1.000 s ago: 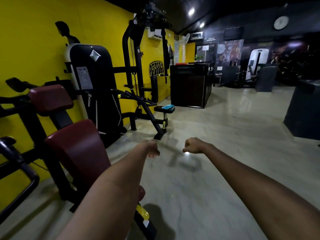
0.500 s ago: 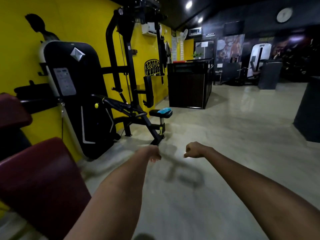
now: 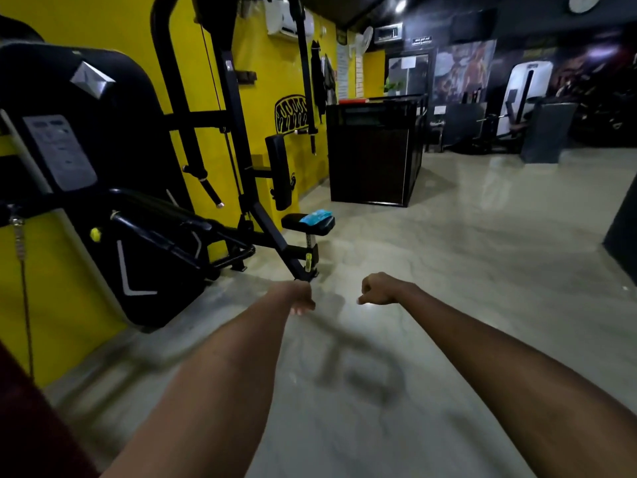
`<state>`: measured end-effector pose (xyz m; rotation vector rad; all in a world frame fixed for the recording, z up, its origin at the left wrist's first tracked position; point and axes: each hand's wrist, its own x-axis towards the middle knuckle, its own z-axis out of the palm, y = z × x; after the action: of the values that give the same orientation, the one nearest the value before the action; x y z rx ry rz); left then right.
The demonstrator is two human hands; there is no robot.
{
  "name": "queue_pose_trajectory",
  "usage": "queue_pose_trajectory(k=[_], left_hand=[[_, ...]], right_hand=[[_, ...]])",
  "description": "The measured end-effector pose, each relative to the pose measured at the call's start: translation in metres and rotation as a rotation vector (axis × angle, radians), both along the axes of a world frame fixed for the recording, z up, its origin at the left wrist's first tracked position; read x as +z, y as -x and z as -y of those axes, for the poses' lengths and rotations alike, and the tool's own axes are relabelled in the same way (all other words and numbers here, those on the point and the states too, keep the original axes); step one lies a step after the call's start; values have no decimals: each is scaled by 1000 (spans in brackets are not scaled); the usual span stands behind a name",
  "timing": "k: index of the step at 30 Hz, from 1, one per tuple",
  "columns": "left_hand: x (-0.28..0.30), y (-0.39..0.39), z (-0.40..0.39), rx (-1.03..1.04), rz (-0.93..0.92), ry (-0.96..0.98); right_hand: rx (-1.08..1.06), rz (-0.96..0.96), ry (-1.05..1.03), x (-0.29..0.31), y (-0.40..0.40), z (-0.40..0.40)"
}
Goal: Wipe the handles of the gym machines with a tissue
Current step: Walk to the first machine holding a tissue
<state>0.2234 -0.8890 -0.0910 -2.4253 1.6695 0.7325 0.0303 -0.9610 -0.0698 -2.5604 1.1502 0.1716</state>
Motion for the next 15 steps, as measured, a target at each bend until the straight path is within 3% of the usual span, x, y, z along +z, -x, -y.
queue_pose_trajectory(k=[15], left_hand=[[-11, -101, 272, 82, 40, -7]], right_hand=[[80, 14, -45, -17, -117, 299]])
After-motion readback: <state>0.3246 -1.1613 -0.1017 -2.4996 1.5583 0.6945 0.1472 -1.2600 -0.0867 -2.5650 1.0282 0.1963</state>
